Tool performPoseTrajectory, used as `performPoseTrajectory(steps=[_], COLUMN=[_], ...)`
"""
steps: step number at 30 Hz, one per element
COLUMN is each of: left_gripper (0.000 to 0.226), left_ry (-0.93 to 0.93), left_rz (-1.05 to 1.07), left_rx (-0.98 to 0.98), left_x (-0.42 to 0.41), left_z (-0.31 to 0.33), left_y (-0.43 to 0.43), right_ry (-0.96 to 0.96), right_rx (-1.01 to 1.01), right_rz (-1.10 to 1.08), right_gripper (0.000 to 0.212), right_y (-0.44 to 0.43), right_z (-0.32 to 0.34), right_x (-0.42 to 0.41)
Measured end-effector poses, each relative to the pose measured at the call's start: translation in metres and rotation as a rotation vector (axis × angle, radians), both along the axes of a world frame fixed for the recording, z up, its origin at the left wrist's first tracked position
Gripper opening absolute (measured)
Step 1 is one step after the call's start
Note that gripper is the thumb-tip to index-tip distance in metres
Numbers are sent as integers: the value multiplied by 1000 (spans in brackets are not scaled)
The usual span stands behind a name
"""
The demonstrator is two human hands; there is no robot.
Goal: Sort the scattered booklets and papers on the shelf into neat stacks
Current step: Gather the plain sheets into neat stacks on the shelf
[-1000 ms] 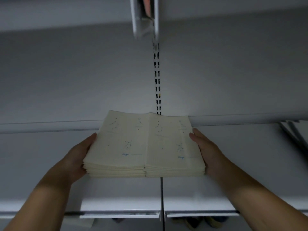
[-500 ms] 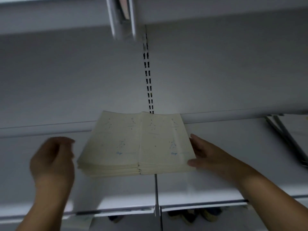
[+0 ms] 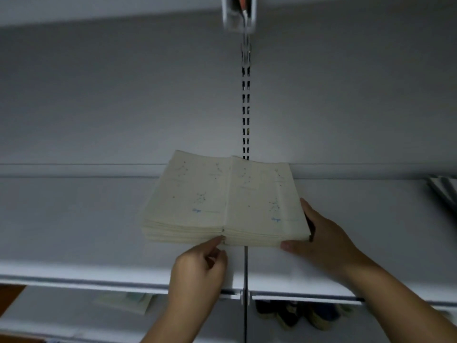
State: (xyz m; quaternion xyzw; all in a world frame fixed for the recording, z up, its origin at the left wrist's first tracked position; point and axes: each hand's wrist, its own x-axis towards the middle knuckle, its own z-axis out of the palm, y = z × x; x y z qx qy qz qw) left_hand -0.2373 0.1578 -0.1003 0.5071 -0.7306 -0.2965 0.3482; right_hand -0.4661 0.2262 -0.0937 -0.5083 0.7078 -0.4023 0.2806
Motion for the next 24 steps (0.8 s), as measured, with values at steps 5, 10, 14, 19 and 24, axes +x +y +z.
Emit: performPoseTrajectory(steps=[5,10,14,19,24], left_gripper=[29,30,38,29,27], left_ry=[43,96,169,285,296], left_rz=[45,41,29,86,52], left_rx=[38,52,101,208,202], left_x=[-4,-4,-6,-11,-12], left_z=[1,-1,1,2,6], left_y=[6,10,11,9,9], right_ry=[30,22,26,11,-8], right_rx=[-18,-11,-14,-19,-35], right_rz=[-9,-10,-6,-7,-3], right_gripper=[86,87,85,86,86], right_y=[1,2,2,2,1], right_z=[-1,-3,-4,-5,-7], right_x=[0,-2,-3,-4,-5])
